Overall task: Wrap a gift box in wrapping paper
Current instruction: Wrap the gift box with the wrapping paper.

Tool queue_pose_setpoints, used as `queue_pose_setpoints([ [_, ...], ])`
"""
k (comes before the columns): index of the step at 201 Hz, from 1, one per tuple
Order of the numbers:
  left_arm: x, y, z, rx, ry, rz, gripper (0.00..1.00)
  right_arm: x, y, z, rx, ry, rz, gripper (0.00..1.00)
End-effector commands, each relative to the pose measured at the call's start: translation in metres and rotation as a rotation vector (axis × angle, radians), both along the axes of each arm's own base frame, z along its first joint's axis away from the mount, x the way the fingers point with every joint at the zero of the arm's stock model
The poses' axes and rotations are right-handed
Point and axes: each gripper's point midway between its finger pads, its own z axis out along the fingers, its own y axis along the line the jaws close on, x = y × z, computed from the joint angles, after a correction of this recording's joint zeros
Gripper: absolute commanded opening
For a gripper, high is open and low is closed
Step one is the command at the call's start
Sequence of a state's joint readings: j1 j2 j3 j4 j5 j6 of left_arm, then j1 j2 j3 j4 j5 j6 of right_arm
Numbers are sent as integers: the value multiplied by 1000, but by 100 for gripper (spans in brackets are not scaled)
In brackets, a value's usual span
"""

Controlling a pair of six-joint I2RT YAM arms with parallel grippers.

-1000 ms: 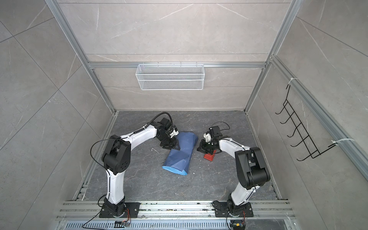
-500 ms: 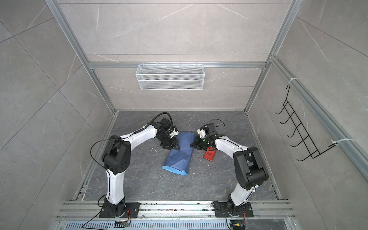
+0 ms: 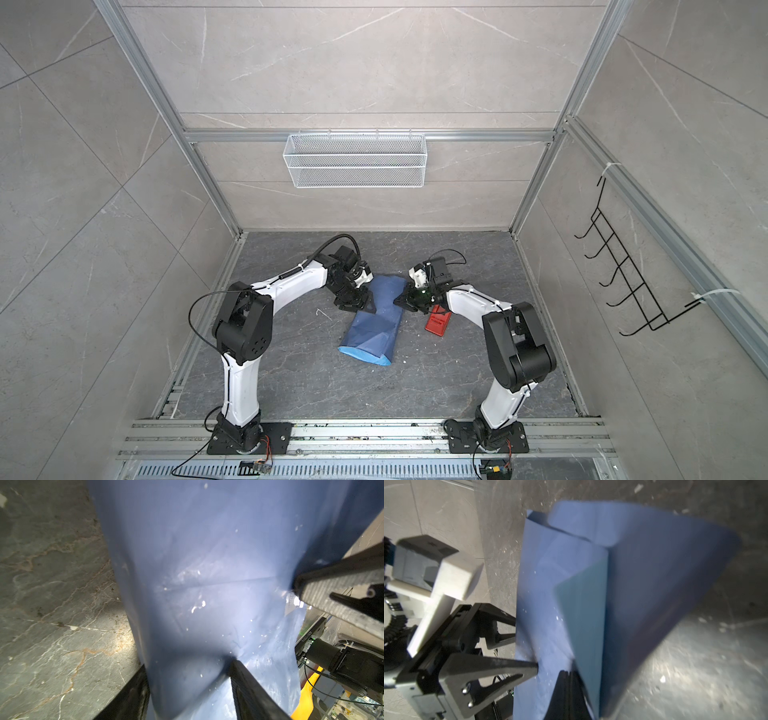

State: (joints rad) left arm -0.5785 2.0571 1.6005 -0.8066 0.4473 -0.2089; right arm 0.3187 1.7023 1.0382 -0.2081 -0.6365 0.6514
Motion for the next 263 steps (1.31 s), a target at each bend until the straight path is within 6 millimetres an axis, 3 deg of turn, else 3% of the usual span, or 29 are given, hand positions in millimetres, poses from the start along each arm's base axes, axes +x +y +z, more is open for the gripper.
queue_pose_setpoints([
  [1,-23,7,-38,133,47,-46,62,-10,-7,34,-24,-49,-4,2],
  [18,-25,6,-43,129,60,-47,62,-15,-9,36,-33,-58,9,2],
  [74,-26,6,-45,132,70,-45,62,-20,-18,-26,-96,49,-7,0],
  [91,-24,5,-40,130,57,-50,62,-20,-20,-34,-95,70,-15,0],
  [118,-27,6,-43,127,58,-51,62,-19,-21,-20,-100,45,-6,0],
  [144,-24,6,-38,130,47,-51,62,-19,-22,8,-80,-6,-27,0],
  [162,-25,6,-37,127,44,-51,62,-19,-23,18,-79,-23,-22,0],
  [230,-27,4,-45,132,65,-54,62,-20,-24,-26,-112,53,-29,0],
  [263,-25,3,-40,128,53,-54,62,-21,-30,-24,-160,59,-32,1],
])
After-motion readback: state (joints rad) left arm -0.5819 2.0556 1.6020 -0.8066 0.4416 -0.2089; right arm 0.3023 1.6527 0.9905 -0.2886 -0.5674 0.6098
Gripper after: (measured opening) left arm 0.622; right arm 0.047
